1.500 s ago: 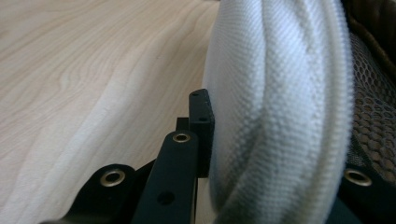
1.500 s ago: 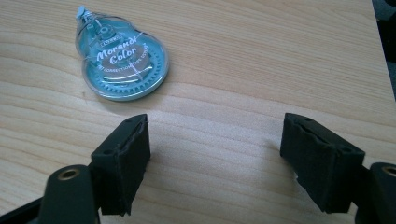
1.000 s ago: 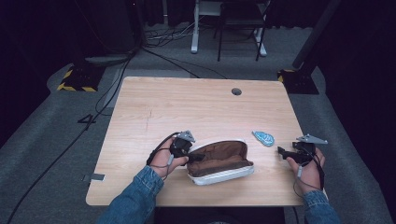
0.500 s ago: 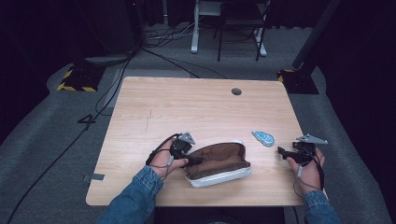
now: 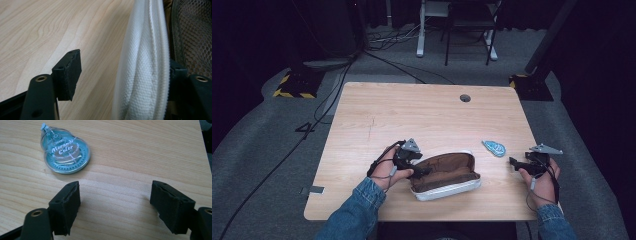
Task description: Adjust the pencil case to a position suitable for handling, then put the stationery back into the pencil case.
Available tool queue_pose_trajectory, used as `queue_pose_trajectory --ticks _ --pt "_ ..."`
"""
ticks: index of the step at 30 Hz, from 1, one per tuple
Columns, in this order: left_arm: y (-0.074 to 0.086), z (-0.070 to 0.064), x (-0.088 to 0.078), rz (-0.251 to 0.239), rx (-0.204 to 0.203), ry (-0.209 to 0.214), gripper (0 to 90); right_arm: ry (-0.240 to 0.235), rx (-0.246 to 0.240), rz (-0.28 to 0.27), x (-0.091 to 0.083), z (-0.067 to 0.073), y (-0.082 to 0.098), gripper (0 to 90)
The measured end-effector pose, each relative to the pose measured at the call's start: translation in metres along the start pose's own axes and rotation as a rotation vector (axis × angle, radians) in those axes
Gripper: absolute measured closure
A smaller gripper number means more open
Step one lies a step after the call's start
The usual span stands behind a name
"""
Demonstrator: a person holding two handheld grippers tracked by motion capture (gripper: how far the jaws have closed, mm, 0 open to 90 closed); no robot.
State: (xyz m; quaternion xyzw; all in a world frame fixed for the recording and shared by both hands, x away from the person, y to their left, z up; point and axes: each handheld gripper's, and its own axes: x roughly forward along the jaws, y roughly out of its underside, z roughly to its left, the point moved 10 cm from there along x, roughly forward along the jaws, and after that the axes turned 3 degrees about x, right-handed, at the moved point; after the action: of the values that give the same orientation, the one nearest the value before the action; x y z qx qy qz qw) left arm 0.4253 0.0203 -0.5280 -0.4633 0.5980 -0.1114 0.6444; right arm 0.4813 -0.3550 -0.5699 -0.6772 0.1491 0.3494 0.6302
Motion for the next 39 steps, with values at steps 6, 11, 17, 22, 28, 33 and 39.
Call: queue_pose_trajectory --ticks 6,11,17,22,28,33,39 --pt "-0.007 -0.001 -0.010 -0.026 0.017 -0.011 27.8 0.000 0.000 0.000 0.000 0.000 0.000 24.4" --pt "-0.010 -0.001 -0.018 -0.037 0.029 -0.028 26.1 0.000 -0.001 0.000 0.000 0.000 0.000 24.4" --pt "-0.009 0.000 -0.027 -0.038 0.029 -0.047 24.1 -0.003 -0.003 0.000 0.000 0.000 0.000 24.4" --pt "-0.007 -0.001 -0.034 -0.029 0.039 -0.053 21.4 -0.002 -0.004 -0.001 0.000 0.000 0.000 24.1" --pt "-0.005 -0.004 -0.049 -0.043 0.054 -0.066 19.7 -0.020 -0.020 0.014 0.002 0.002 -0.001 17.9" --pt "0.002 0.001 -0.062 -0.047 0.049 -0.094 19.1 -0.031 -0.025 0.049 0.002 0.005 -0.001 17.7" --pt "0.015 0.007 -0.073 -0.043 0.023 -0.131 18.9 -0.084 -0.049 0.025 -0.003 0.014 -0.020 19.5"
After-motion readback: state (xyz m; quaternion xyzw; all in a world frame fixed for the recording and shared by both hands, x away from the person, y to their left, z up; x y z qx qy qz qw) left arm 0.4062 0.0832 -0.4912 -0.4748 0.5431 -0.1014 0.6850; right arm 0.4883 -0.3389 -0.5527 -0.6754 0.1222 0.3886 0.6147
